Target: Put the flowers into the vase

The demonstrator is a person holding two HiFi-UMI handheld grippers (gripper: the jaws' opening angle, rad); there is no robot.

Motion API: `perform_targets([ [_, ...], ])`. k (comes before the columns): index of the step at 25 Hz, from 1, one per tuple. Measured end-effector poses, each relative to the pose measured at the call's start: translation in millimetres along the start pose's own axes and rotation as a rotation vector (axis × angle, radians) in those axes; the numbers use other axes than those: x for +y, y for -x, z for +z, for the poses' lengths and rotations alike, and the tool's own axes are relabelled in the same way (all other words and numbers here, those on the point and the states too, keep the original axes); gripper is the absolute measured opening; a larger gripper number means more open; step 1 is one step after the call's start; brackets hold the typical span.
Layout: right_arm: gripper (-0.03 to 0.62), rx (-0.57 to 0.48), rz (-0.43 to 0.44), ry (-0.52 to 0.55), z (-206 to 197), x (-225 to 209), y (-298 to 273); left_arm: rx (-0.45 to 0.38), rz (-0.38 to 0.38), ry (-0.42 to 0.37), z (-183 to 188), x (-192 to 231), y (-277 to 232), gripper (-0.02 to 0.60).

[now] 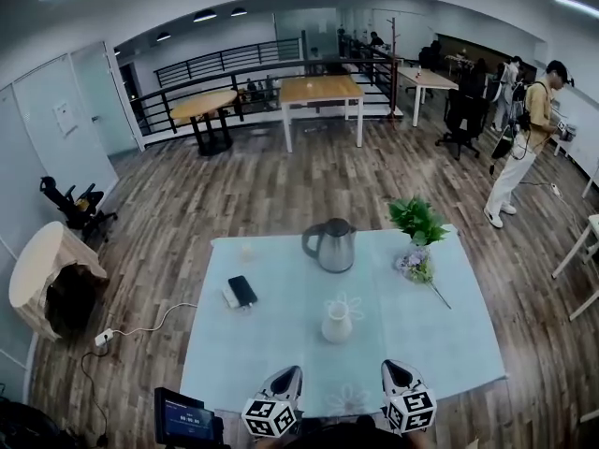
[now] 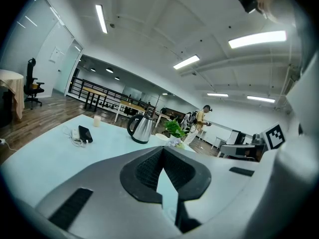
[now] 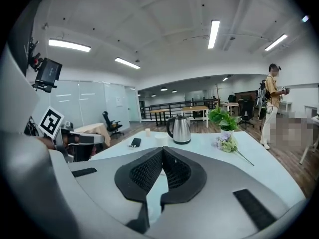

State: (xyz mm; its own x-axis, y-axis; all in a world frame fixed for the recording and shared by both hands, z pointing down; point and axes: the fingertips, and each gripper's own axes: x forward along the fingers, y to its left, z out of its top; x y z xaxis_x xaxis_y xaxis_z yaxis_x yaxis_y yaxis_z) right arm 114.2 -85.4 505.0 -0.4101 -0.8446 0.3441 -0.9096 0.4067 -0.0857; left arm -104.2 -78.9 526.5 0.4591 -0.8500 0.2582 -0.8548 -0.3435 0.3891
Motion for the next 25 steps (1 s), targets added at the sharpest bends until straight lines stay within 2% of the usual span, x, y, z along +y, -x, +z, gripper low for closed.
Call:
perform_targets([
  [7, 0.020, 0.014, -0.036, -0.005, -4, -19, 4, -0.012, -0.003, 0.001, 3, -4, 2, 0.006],
  [18, 0.020, 0.082, -0.199, 0.031, -20, -105, 8, 0.003, 0.031, 0.027, -4, -5, 7, 0.006],
  [25, 0.020, 0.133, -0.239, 0.013, -33, -147, 5, 0.000, 0.052, 0.036, -6, -8, 9, 0.006],
])
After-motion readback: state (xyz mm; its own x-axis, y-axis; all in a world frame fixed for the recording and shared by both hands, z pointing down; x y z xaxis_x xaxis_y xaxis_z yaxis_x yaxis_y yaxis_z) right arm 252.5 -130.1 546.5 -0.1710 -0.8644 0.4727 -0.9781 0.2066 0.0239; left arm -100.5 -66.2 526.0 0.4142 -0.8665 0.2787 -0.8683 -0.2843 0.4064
